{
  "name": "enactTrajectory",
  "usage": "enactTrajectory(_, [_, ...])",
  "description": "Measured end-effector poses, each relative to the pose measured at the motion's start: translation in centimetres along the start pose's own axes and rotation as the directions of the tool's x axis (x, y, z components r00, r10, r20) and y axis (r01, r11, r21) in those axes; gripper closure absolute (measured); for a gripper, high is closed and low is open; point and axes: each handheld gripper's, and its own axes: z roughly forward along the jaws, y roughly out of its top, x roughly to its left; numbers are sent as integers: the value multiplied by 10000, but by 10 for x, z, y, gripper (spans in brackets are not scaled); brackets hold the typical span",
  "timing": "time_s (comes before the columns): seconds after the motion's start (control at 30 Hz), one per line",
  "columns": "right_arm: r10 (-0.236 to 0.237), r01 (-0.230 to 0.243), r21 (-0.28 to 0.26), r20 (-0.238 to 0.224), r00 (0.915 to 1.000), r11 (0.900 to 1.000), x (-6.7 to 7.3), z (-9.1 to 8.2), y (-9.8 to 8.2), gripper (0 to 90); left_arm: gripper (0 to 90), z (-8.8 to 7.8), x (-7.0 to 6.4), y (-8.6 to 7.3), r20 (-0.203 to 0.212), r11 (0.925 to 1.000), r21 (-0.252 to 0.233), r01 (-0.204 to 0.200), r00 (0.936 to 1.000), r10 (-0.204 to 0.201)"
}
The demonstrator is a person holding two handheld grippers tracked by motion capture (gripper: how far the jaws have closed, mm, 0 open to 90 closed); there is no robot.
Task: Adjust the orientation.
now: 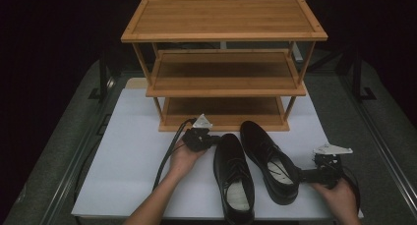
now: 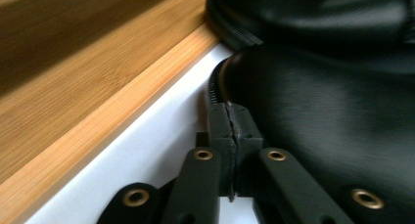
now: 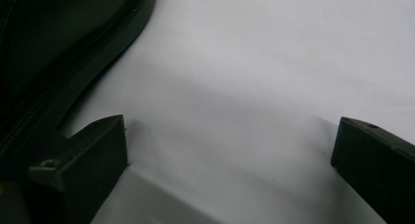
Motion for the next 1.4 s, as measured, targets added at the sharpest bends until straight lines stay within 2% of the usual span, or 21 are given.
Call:
enactTrajectory(0.1, [5, -5, 3, -9, 10000, 10000, 0, 0, 0, 0, 788, -14, -9, 2, 229, 9998, 30, -206, 9995, 206])
enactTrajectory(0.2, [1, -1, 4, -1, 10000, 10000, 0, 0, 0, 0, 717, -30, -20, 3, 724, 9997, -101, -229, 9971, 236])
enactTrajectory(0.27, [0, 0, 6, 3, 10000, 10000, 0, 0, 0, 0, 651, -40, -29, 4, 1097, 9995, -101, -302, 9935, 311])
enactTrajectory(0.33, [-1, 1, 6, 4, 10000, 10000, 0, 0, 0, 0, 596, -49, -39, 6, 1346, 9985, -78, -536, 9894, 542])
enactTrajectory(0.4, [-7, 7, 2, 6, 10000, 10000, 0, 0, 0, 0, 544, -57, -49, 7, 1659, 9975, -172, -685, 9836, 704])
enactTrajectory(0.6, [-16, 16, 11, 11, 10000, 10000, 0, 0, 0, 0, 448, -74, -74, 6, 2700, 9967, -599, -543, 9604, 686])
enactTrajectory(0.83, [-23, 23, 15, 13, 10000, 10000, 0, 0, 0, 0, 413, -70, -86, 3, 2835, 9959, -451, -790, 9549, 886])
enactTrajectory(1.0, [-15, 15, 19, 12, 10000, 10000, 0, 0, 0, 0, 398, -63, -93, 3, 2487, 9922, -246, -1222, 9606, 1244])
enactTrajectory(1.07, [-18, 18, 14, 14, 10000, 10000, 0, 0, 0, 0, 416, -62, -94, 3, 2314, 9908, -181, -1338, 9635, 1343])
enactTrajectory(1.1, [-15, 15, 18, 10, 10000, 10000, 0, 0, 0, 0, 422, -62, -94, 3, 2361, 9908, -204, -1340, 9623, 1350])
enactTrajectory(1.13, [-23, 23, 12, 10, 10000, 10000, 0, 0, 0, 0, 472, -62, -93, 3, 2478, 9909, -231, -1325, 9595, 1341])
enactTrajectory(1.27, [-15, 15, 16, 13, 10000, 10000, 0, 0, 0, 0, 521, -63, -94, 3, 2643, 9902, -152, -1388, 9545, 1379])
enactTrajectory(1.4, [-18, 18, 18, 14, 10000, 10000, 0, 0, 0, 0, 512, -59, -101, 3, 2339, 9866, -12, -1631, 9592, 1588])
